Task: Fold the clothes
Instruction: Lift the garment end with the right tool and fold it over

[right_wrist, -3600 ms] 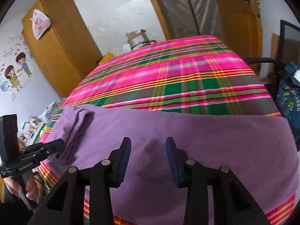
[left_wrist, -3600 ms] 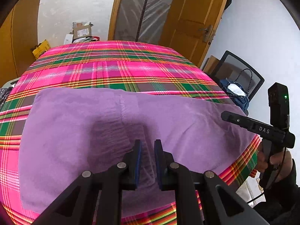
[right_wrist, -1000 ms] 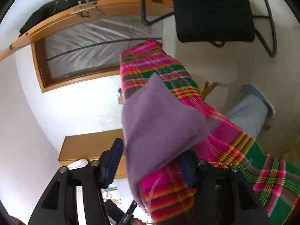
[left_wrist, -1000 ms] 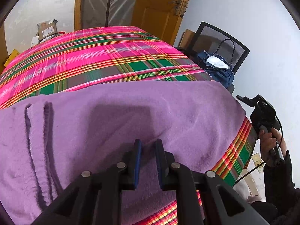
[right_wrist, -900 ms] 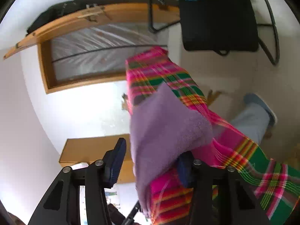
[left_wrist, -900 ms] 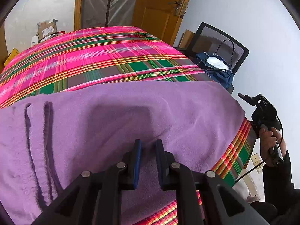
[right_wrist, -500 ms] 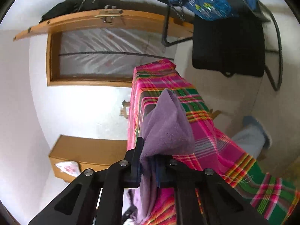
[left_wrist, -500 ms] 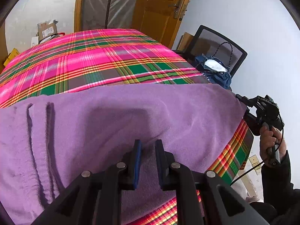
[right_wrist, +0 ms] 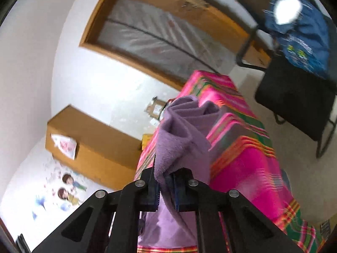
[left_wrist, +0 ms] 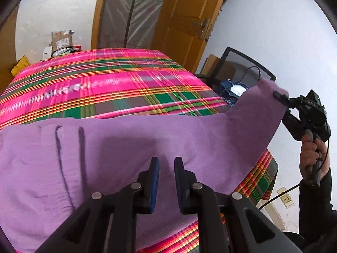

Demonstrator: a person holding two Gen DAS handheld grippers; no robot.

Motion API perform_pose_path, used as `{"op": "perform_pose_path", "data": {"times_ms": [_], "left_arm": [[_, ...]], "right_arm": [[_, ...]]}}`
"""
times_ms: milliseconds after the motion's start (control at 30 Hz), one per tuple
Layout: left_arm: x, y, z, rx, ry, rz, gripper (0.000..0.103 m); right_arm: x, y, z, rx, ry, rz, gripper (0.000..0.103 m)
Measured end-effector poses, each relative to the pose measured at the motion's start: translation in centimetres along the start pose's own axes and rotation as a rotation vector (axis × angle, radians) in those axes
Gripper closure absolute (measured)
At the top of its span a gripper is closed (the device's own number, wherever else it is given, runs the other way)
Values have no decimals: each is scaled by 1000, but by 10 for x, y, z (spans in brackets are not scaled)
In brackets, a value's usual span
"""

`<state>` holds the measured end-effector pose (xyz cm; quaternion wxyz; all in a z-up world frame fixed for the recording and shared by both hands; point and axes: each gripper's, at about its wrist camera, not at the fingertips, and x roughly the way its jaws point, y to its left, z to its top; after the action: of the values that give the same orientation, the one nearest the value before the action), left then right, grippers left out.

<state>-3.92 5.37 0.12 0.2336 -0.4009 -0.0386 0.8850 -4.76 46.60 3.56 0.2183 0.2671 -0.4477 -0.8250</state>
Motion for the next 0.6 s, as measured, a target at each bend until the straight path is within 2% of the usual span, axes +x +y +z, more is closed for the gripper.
{"op": "perform_pose_path", "data": {"times_ms": [333, 600], "left_arm": [[-23, 23, -5, -51, -60, 16, 88], [-31, 30, -7, -60, -75, -7, 88]], "right_arm": [[38, 65, -17, -132, 100, 45, 93], [67, 104, -31, -197, 160, 82, 93]]}}
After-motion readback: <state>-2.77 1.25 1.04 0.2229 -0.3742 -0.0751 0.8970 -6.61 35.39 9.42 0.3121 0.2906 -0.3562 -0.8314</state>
